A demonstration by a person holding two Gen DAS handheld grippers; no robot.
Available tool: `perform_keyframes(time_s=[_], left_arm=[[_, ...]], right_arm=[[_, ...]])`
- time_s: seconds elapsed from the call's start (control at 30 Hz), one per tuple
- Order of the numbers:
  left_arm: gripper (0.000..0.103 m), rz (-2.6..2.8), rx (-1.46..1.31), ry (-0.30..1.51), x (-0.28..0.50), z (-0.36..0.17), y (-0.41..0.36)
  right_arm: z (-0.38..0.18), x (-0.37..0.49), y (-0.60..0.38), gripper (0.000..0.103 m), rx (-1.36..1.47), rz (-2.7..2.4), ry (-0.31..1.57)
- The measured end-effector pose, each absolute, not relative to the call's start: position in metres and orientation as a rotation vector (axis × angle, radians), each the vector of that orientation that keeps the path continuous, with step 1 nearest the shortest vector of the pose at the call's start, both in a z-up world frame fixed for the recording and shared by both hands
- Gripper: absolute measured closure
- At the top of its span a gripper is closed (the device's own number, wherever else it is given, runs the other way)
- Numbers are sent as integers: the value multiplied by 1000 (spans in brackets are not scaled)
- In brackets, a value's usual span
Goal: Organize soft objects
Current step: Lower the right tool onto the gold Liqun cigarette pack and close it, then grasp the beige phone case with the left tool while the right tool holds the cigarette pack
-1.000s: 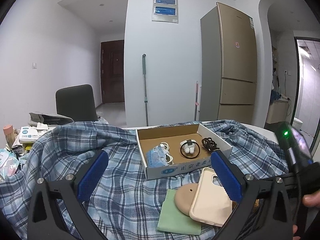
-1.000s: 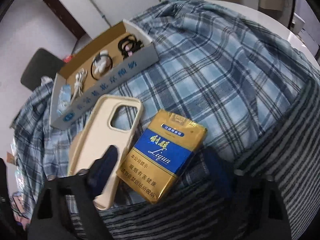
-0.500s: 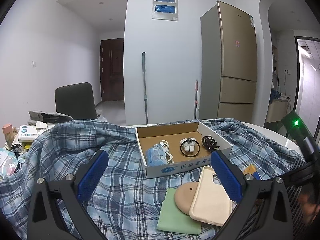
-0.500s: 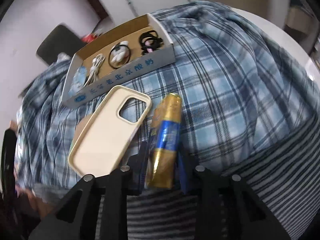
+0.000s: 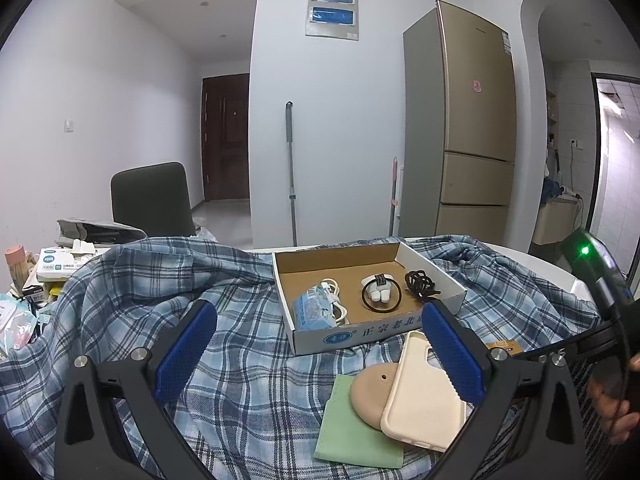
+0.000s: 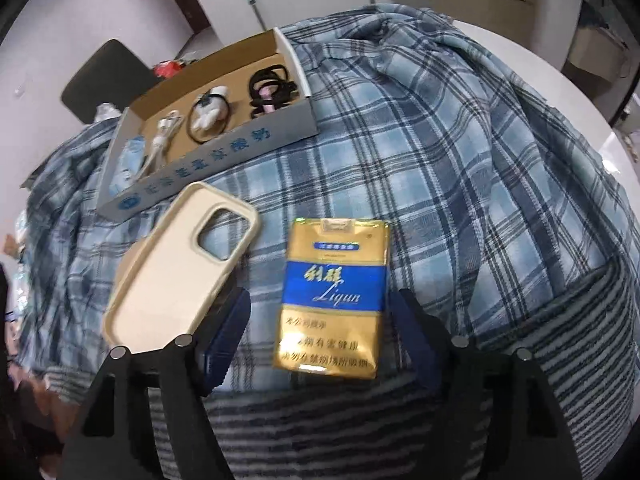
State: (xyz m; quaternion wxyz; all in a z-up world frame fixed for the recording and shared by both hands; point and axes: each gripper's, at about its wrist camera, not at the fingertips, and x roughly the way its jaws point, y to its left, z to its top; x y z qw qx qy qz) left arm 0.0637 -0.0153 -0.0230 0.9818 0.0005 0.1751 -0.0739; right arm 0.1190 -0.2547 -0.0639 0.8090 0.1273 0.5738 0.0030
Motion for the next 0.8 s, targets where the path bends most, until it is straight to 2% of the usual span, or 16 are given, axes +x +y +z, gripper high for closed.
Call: perform_keyframes(time_s=[0.17, 0.2, 0.23, 0.3, 0.6, 0.8], left_arm=[[0, -152, 7, 353, 64, -23, -15], [0, -152, 8, 354, 64, -24, -16], [0, -152, 10, 354, 63, -24, -16], [0, -154, 11, 357, 64, -24, -16], [0, -294, 46, 431, 69, -27, -28], [0, -318, 125, 448, 66, -32, -46]], right_arm=[[-76, 125, -250, 32, 218, -33, 1233], [-76, 124, -248, 36, 188, -44, 1215], [-76, 123, -246, 48, 164, -49, 1205], [-74, 120, -246, 50, 145, -58, 1177], [-21, 98, -255, 50, 124, 103, 980], [-12, 77, -262, 50, -6, 93, 861]])
